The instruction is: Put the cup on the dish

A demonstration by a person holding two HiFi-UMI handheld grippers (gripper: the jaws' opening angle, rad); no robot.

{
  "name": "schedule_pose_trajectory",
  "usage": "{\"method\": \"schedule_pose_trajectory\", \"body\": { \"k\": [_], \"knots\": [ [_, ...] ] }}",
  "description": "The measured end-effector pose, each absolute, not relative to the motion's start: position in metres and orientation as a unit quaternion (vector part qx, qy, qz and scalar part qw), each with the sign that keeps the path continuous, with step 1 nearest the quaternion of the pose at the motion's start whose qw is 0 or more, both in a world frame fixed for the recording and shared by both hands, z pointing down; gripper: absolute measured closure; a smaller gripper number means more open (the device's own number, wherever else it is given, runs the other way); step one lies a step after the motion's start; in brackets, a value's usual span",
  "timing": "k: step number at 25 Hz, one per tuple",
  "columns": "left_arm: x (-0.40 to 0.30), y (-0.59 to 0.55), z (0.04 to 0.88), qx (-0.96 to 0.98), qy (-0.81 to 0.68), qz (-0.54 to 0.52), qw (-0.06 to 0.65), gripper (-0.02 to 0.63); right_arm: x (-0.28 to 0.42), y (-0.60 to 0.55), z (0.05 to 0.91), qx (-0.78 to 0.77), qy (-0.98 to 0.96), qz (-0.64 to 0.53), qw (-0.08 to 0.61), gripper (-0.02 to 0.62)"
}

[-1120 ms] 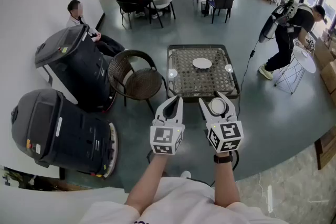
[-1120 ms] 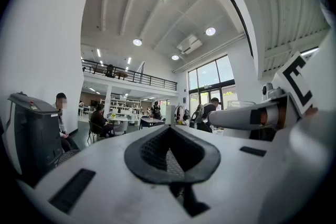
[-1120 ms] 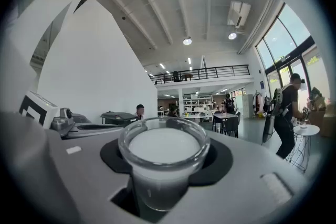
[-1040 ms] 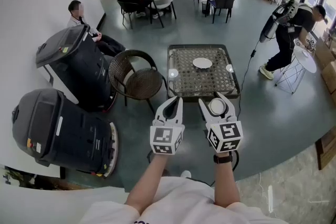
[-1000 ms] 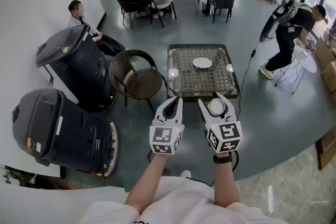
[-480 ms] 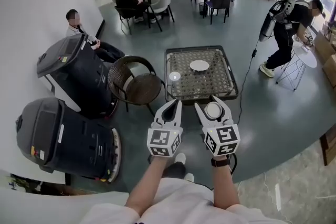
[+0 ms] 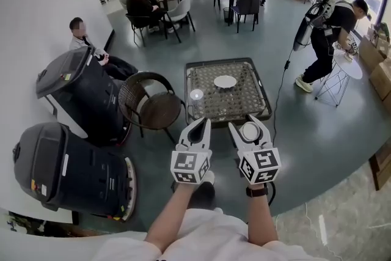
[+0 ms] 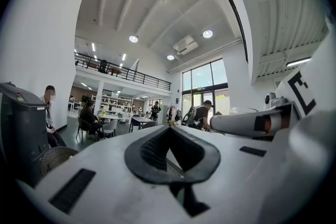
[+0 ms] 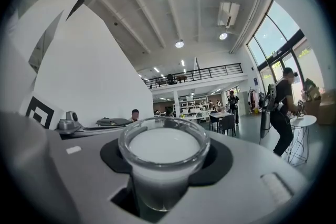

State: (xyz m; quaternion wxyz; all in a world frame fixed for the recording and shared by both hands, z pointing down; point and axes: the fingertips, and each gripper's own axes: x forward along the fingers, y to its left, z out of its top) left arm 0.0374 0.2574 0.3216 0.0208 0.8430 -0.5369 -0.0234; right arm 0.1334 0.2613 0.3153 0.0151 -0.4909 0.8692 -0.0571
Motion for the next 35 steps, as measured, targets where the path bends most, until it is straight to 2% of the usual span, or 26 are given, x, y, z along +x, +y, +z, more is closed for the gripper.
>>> {"method": "schedule_pose_trajectory", "body": {
  "k": [13,22,26,35],
  "knots": [
    [0.039,0.146,0.348,0.861,-0.505,-0.025,0.047,0.603,0.14,0.154,0.342,-0.519,0.851,-0.08,-0.003,0.36],
    [0.013,0.037,0.339,0.859,-0.51,-0.032,0.032,0.603,0.105,0.05,0.333,-0.516,0.855,-0.053,-0.016,0.36],
    [-0.015,-0.01,0.332,0.853,-0.51,-0.083,0.067,0.603,0.081,0.002,0.325,-0.521,0.853,-0.036,-0.009,0.36],
    [-0.045,-0.089,0.342,0.85,-0.517,-0.083,0.048,0.603,0.053,-0.083,0.341,-0.519,0.854,-0.02,-0.006,0.36]
  ]
}}
